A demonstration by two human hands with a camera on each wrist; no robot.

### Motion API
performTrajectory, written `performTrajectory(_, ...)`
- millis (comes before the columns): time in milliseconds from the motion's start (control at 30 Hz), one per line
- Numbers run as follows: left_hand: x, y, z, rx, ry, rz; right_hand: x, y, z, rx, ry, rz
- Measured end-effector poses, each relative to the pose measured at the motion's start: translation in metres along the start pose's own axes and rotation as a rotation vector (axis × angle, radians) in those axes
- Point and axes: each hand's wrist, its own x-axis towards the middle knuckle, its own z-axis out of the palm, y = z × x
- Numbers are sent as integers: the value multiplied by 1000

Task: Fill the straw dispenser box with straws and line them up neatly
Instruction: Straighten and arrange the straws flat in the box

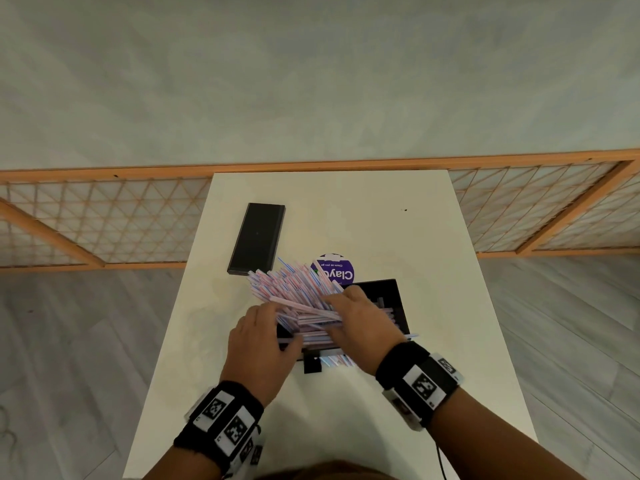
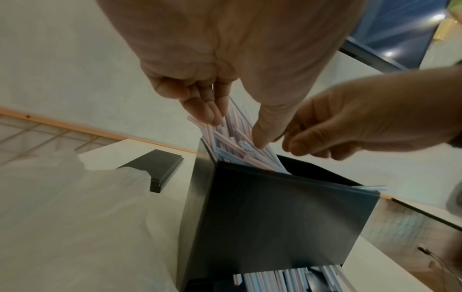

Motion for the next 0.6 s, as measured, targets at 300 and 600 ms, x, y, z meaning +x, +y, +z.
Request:
performTrajectory(300, -4, -12, -10, -280, 132, -102, -5, 26, 19, -277, -7, -76)
performTrajectory(600, 1, -7, 2, -435, 24, -225, 4, 7, 29, -377, 62, -38)
